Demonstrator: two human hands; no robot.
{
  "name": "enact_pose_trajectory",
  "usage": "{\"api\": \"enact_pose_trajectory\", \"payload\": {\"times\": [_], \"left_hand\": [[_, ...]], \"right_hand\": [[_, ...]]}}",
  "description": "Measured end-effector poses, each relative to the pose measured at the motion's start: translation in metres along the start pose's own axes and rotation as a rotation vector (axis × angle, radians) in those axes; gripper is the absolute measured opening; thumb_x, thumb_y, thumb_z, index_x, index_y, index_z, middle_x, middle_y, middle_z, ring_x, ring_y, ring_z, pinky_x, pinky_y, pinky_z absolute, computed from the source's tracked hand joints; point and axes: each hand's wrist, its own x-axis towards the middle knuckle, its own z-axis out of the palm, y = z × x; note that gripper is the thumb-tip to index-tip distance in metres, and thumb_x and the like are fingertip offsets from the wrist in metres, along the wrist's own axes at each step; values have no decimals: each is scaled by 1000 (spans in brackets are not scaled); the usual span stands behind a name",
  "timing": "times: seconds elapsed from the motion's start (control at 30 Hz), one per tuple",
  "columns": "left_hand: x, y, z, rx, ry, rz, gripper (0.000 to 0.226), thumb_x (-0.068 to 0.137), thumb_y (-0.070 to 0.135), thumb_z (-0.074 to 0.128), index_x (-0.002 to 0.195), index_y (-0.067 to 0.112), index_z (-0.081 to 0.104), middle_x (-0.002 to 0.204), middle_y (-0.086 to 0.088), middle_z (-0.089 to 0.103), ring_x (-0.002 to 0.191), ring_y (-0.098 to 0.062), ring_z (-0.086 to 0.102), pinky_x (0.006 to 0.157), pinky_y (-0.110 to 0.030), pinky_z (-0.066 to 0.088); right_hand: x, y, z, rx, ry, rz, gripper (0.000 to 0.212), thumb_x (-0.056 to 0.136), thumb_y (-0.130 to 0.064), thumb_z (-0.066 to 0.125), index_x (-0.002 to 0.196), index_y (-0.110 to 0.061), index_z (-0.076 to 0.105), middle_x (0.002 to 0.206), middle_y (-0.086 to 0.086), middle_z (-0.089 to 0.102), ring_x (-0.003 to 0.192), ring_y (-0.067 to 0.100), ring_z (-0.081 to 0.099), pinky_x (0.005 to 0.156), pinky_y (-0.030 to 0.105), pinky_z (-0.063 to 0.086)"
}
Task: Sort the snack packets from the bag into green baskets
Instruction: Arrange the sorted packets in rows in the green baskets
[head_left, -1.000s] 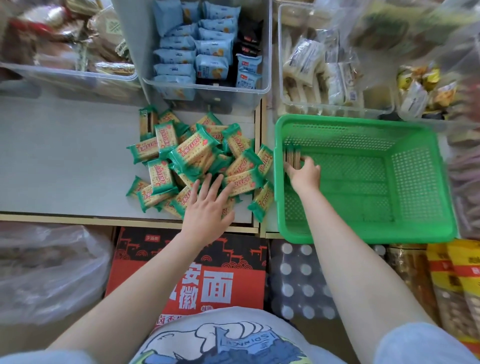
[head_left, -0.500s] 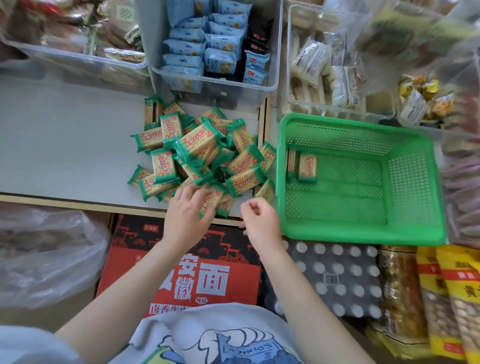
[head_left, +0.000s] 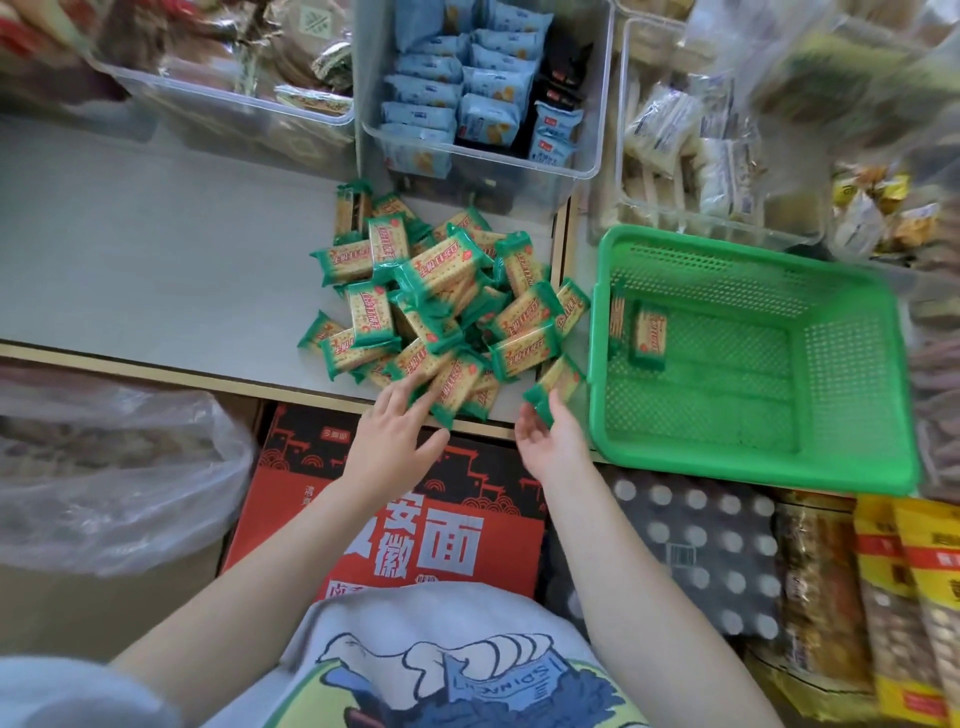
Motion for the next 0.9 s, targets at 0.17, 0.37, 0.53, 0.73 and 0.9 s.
{"api": "enact_pose_trajectory", "payload": {"times": [0.17,0.37,0.53,0.73,0.9], "left_hand": [[-8,10,-15,-474,160,-131,31,97,42,58,120,22,66,125,5,61,121,-13,52,103,-34,44],[-19,5,-27,-1474,-222,-414,41,94,35,61,129,14,60,116,-10,73,104,-25,70,91,-39,55],[-32,-26,-30,-1508,-106,-569,32,97,21,62,126,10,58,118,-13,72,102,-27,72,90,-43,57],[-39,-37,-32,-1502,-48,-687,32,100,32,58,127,16,59,112,-10,74,104,-28,71,98,-49,53],[-40,-40,-36,-1617,-57,-682,53,100,58,38,134,22,55,127,-10,66,120,-29,60,95,-43,51]], "right_hand": [[-56,39,-29,-299,-81,-58,26,97,-29,65,116,-11,63,84,9,70,67,18,65,61,28,52],[-76,36,-13,-1229,-332,-421,21,100,-39,58,94,-23,69,92,4,75,71,12,69,64,27,55],[-33,22,20,-1169,-121,-359,19,101,-26,58,114,-12,59,103,5,67,78,15,68,69,28,57],[-3,59,48,-937,-29,-245,29,94,-24,71,116,-10,59,99,3,68,61,13,65,49,22,51],[-24,51,29,-701,-12,-189,23,92,-18,73,113,-11,67,77,2,63,46,7,41,49,21,39]]}}
